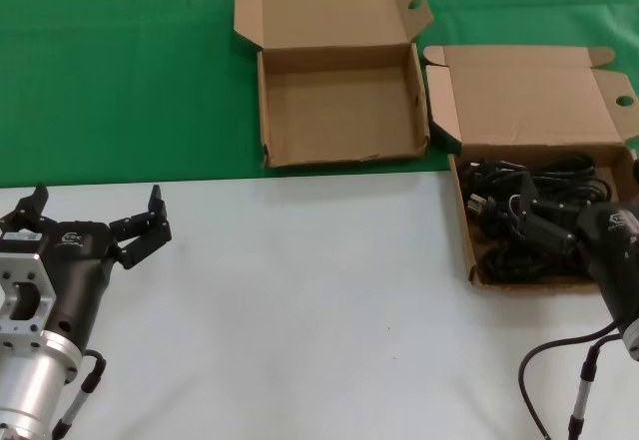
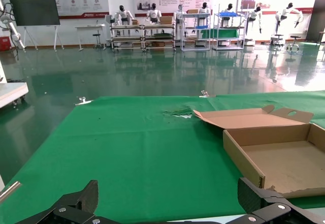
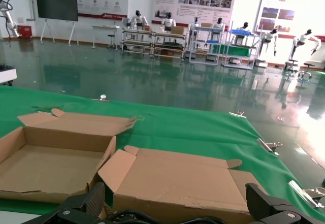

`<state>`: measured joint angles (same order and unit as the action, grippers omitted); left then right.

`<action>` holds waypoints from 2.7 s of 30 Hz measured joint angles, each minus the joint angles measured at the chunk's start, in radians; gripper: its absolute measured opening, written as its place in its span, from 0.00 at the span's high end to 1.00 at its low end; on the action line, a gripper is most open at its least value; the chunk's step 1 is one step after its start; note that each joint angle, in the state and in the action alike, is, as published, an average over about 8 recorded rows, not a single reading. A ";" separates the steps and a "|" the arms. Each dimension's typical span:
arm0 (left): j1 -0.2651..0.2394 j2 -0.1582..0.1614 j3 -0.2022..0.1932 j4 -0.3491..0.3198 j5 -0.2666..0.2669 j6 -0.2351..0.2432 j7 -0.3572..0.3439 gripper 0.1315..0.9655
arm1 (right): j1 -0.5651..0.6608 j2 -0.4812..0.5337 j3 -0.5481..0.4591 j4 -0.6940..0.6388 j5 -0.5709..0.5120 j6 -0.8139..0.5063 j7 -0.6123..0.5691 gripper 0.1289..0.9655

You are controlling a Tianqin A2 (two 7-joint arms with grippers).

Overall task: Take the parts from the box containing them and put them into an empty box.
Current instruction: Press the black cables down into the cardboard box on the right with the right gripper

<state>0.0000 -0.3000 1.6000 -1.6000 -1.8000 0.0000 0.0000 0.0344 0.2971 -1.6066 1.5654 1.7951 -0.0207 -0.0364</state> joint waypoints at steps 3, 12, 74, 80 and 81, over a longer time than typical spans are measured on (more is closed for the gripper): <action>0.000 0.000 0.000 0.000 0.000 0.000 0.000 0.00 | 0.000 0.000 0.000 0.000 0.000 0.000 0.000 0.00; 0.000 0.000 0.000 0.000 0.000 0.000 0.000 0.00 | 0.000 0.000 0.000 0.000 0.000 0.000 0.000 0.00; 0.000 0.000 0.000 0.000 0.000 0.000 0.000 0.87 | 0.260 0.552 -0.253 -0.135 -0.124 -0.444 0.045 0.00; 0.000 0.000 0.000 0.000 0.000 0.000 0.000 0.94 | 0.366 0.582 -0.278 -0.218 -0.173 -0.569 -0.081 0.00; 0.000 0.000 0.000 0.000 0.000 0.000 0.000 0.94 | 0.381 0.583 -0.283 -0.231 -0.182 -0.586 -0.102 0.00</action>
<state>0.0000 -0.3000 1.6000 -1.6000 -1.7998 0.0000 -0.0001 0.4159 0.8798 -1.8898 1.3340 1.6131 -0.6063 -0.1382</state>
